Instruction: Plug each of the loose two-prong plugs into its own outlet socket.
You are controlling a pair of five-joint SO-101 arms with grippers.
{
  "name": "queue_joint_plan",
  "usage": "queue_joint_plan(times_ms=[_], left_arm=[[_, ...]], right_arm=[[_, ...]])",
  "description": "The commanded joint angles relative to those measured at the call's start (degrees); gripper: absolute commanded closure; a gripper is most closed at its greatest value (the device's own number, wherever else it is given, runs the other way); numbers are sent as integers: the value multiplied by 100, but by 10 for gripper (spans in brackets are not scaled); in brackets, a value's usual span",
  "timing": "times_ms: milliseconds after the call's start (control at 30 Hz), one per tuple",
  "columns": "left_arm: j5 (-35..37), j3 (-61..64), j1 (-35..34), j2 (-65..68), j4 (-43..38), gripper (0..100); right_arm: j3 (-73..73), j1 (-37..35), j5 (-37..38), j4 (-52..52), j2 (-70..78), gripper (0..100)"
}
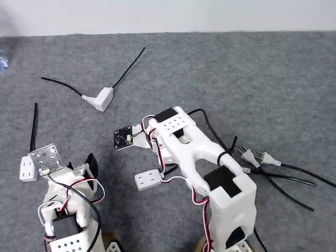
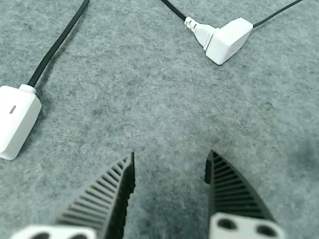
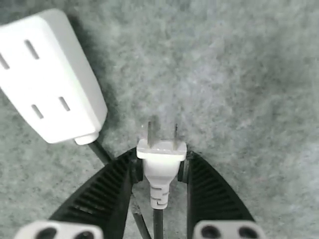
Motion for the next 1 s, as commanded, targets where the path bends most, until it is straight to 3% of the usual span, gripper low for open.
queue_joint_plan(times_ms=[0,467,567,800,967], left_arm=[[-44,-57,44,-62,0,784],[-44,-57,44,-62,0,784],[-44,-57,44,-62,-9,784],[-9,-57,105,-62,-440,786],[334,-57,1090,-62,-844,787]], right_arm=[[-176,145,0,136,-48,919],[-149,224,255,-110,127,924],[-149,215,246,-312,268,998],[-141,127,-774,-409,-242,991],[-132,-268,-1662,13,-1165,991]])
